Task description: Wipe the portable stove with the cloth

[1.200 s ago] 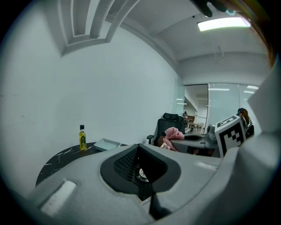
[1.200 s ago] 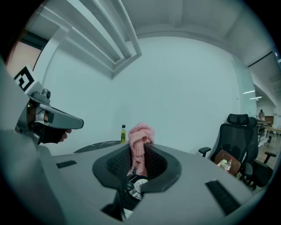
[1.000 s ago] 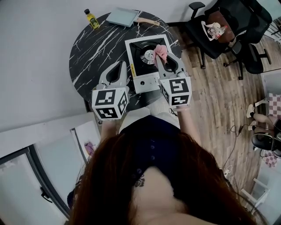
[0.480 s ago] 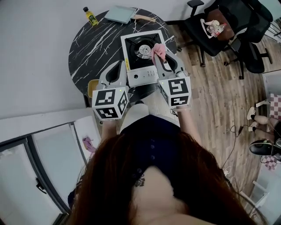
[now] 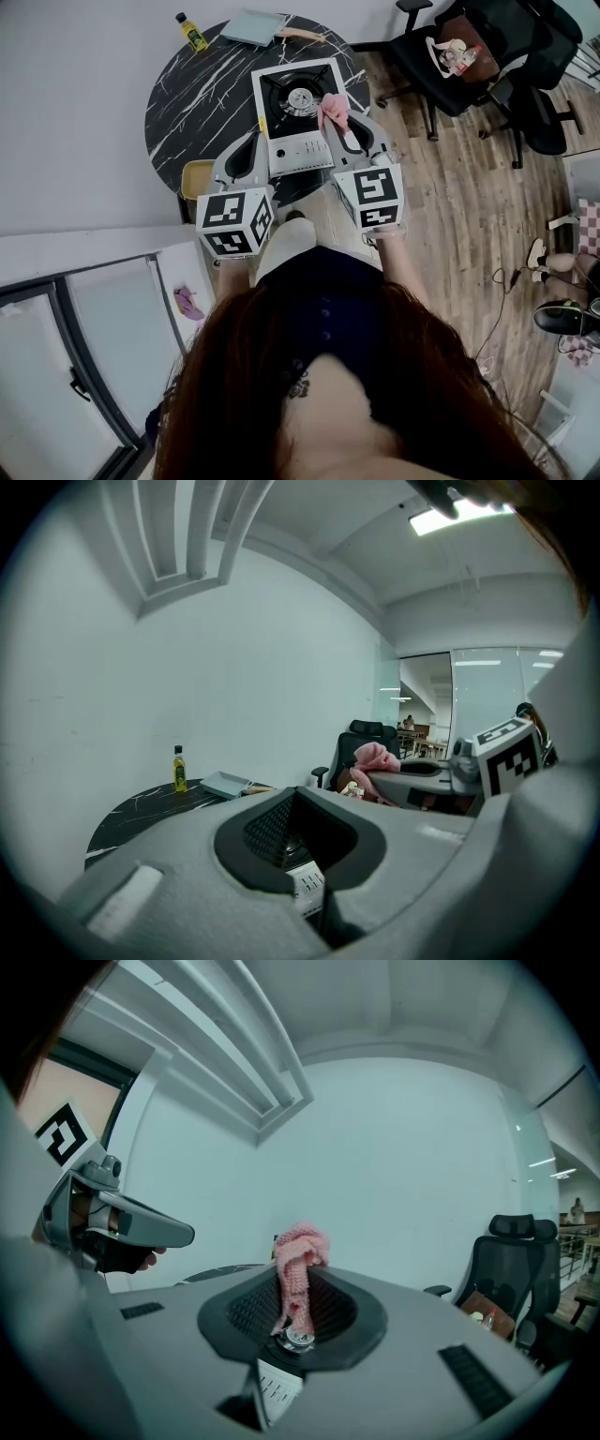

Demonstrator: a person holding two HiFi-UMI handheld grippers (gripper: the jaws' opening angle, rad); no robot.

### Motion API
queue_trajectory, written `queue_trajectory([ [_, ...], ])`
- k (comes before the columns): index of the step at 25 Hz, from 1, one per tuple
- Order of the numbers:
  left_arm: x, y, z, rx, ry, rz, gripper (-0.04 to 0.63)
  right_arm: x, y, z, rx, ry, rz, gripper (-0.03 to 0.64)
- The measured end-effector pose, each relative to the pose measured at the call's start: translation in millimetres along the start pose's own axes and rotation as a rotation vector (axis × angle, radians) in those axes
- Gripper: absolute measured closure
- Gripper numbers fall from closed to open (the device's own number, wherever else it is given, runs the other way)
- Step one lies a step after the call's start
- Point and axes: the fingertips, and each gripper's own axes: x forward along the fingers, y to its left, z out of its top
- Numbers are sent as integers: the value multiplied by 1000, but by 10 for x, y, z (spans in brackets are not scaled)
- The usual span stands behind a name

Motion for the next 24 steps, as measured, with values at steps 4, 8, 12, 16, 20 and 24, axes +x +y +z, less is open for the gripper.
queue_trajectory([
  [4, -84, -94, -29, -3, -3, 11, 584, -98, -2, -26, 4, -4, 14, 558],
  [8, -174, -187, -75, -3, -4, 25, 584, -222, 10, -46, 8, -12, 24, 558],
  [12, -276, -292, -126, -4, -2, 28, 584, -346, 38, -57, 9, -17, 30, 558],
  [16, -388, -410, -212, -8, 9, 32, 584, -482, 67, -71, 8, -26, 38, 558],
  [20, -506, -508, -267, -6, 13, 35, 584, -621, 100, -102, 8, -26, 45, 558],
  [24, -630, -599, -298, -7, 4, 37, 584, -763, 130, -150, 13, -22, 50, 558],
])
